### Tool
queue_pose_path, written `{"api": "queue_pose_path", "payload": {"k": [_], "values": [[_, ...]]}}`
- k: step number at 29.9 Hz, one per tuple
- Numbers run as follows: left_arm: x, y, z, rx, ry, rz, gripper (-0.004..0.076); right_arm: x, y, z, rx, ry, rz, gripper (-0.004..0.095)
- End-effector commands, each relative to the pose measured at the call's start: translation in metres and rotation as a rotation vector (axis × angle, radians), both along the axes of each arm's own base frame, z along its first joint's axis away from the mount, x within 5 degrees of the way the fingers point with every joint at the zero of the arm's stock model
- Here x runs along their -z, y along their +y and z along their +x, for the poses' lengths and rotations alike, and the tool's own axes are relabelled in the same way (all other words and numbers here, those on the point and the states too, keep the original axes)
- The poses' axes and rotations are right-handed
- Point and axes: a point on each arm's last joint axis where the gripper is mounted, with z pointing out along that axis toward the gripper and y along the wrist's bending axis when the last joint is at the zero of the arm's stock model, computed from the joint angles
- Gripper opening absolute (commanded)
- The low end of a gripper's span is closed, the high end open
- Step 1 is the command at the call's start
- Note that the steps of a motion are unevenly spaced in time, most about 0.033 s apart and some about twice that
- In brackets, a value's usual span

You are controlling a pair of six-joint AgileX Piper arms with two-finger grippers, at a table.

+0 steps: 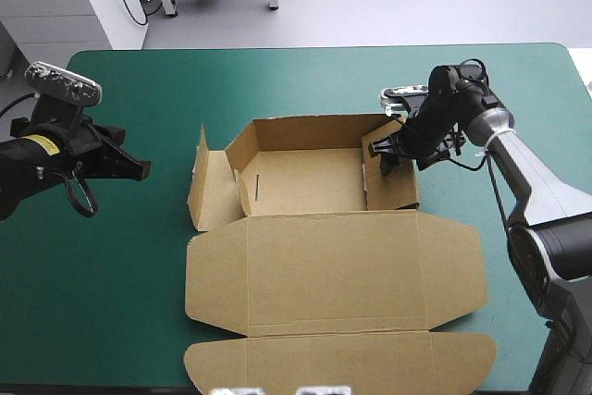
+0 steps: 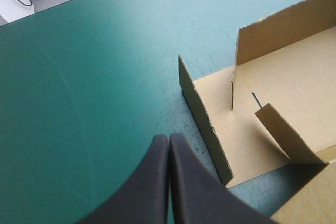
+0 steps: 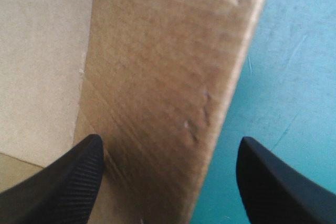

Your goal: Fold the box

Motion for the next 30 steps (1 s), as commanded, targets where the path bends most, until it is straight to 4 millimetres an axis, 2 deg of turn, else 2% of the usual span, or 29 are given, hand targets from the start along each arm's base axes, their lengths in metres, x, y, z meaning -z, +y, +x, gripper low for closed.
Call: {"api": "queue_pose_path", "payload": {"k": [1,3,6,12,21,30], "values": [[-0.016,-0.001,-0.005,-0.006,-0.101,-0.042,-0.0009,-0.024,-0.001,-0.006,-0.006,-0.050,0.010,0.0595],[-0.016,-0.001,-0.005,-0.006,-0.101,-0.042,-0.0009,-0.023,-0.001,-0.006,-0.006,-0.048,0.010,0.0526],[-0.016,-0.001,-0.005,-0.006,-0.101,-0.042,-0.0009,-0.023,-0.001,-0.006,-0.006,-0.048,0.010,0.0369],[-0.016,-0.001,-0.005,-0.005,-0.099,-0.042,-0.0009,-0.023,-0.001,-0.006,-0.014,-0.049,0.010,-0.0019],[-0.016,-0.001,-0.005,-0.005,-0.097,-0.041,-0.0009,-0.030,-0.002,-0.008,-0.018,-0.069,0.013,-0.0014],[-0.017,0.000,-0.004,-0.007,-0.107,-0.041,-0.0009,-0.085,-0.016,-0.038,-0.034,-0.237,-0.052,-0.0014]]}}
